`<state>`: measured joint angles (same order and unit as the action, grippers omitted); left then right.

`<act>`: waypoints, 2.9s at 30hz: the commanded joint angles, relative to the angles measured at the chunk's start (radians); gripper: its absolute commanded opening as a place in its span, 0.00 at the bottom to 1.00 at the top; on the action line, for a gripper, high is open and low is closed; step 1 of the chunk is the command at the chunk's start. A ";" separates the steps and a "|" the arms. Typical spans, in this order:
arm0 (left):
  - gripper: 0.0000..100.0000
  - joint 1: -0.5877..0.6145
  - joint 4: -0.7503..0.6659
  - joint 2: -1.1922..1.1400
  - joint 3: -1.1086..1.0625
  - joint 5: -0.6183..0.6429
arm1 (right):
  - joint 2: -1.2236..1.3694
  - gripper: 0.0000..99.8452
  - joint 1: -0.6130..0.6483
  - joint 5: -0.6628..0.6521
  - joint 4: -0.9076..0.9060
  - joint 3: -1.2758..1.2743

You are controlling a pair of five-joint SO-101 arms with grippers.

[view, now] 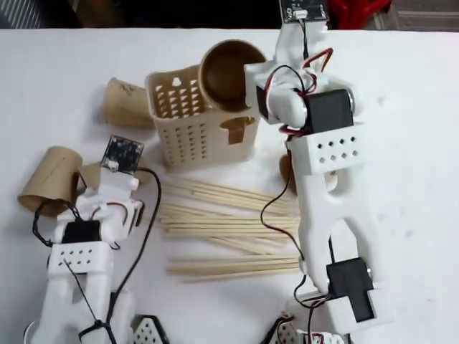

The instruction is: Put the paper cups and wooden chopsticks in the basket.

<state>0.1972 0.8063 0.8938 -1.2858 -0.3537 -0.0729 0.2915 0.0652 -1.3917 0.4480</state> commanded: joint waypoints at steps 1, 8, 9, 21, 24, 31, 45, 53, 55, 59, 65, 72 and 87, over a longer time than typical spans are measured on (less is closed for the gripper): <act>0.18 -0.013 -0.020 0.018 0.003 0.014 | -0.007 0.02 0.008 0.006 -0.031 0.035; 0.18 -0.013 -0.020 0.018 0.000 0.014 | -0.007 0.09 0.005 0.008 -0.035 0.037; 0.18 -0.013 -0.020 0.018 0.000 0.014 | -0.007 0.12 0.008 0.008 -0.035 0.037; 0.18 -0.013 -0.020 0.018 0.000 0.014 | -0.010 0.23 0.018 0.006 0.061 0.044; 0.18 -0.013 -0.020 0.018 0.000 0.014 | -0.007 0.23 0.030 0.006 0.142 0.035; 0.18 -0.013 -0.020 0.018 -0.002 0.014 | 0.005 0.24 0.031 0.006 0.325 0.035; 0.18 -0.013 -0.020 0.018 -0.002 0.012 | 0.001 0.23 -0.007 0.006 0.314 0.044; 0.18 -0.013 -0.020 0.018 -0.002 0.012 | -0.217 0.23 0.038 -0.183 0.048 0.037; 0.18 -0.015 -0.020 0.018 -0.002 0.012 | -0.213 0.23 0.068 -0.256 -0.001 0.035; 0.18 -0.015 -0.020 0.018 -0.002 0.012 | -0.142 0.23 0.085 -0.288 0.007 -0.018; 0.18 -0.015 -0.018 0.018 -0.002 0.012 | 0.013 0.23 0.062 -0.282 0.214 -0.055; 0.18 -0.015 -0.020 0.018 -0.002 0.011 | 0.068 0.23 0.050 -0.282 0.409 -0.055; 0.18 -0.013 -0.020 0.018 -0.002 0.008 | 0.041 0.23 0.015 -0.290 0.245 -0.055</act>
<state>0.1972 0.8048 0.8938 -1.2858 -0.3537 0.0130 0.3437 -0.2125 -1.0556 0.3790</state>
